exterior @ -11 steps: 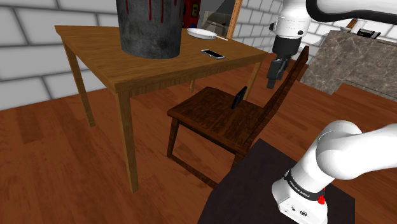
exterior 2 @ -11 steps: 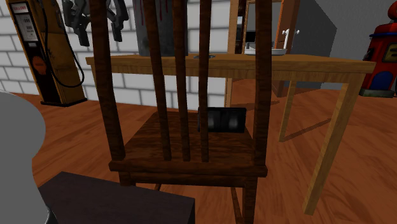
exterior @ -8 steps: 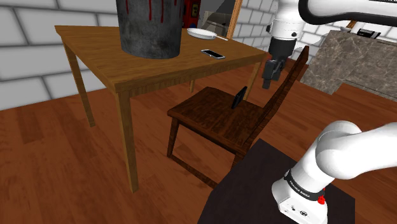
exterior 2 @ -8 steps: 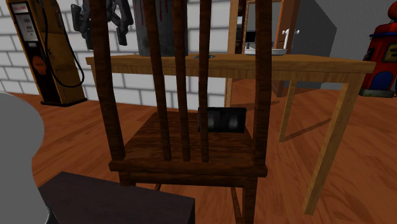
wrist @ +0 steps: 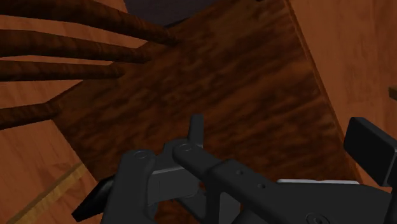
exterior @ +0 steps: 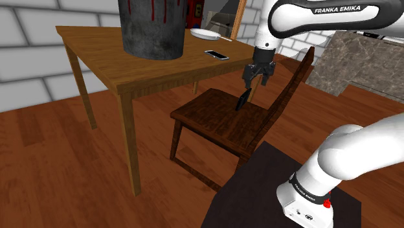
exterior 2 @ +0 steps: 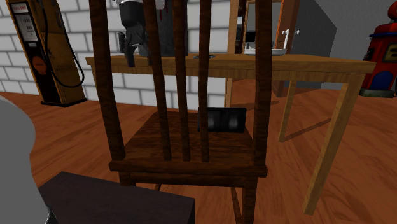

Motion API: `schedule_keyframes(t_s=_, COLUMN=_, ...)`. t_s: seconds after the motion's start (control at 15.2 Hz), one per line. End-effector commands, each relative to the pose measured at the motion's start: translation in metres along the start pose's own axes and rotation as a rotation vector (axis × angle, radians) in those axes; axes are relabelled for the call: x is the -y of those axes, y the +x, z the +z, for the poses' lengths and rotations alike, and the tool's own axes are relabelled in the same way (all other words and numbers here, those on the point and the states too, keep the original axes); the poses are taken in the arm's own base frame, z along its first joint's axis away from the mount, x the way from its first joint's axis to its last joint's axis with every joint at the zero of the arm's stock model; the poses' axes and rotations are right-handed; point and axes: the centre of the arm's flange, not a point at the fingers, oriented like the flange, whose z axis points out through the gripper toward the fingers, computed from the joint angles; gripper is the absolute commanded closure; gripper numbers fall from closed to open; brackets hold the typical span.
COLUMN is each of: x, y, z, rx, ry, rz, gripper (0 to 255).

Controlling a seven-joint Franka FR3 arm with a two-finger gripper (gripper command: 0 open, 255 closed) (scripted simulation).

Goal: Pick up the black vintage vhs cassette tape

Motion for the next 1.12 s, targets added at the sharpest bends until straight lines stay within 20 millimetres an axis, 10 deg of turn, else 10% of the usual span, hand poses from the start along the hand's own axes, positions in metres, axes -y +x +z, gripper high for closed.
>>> schedule_keyframes(t_s=0.0, x=-0.006, y=0.02, z=0.012, rx=-0.004, ry=0.011, rz=0.092, gripper=0)
schedule_keyframes(t_s=1.06, x=-0.122, y=0.163, z=0.111, rx=-0.021, ry=0.097, rz=0.792, gripper=0)
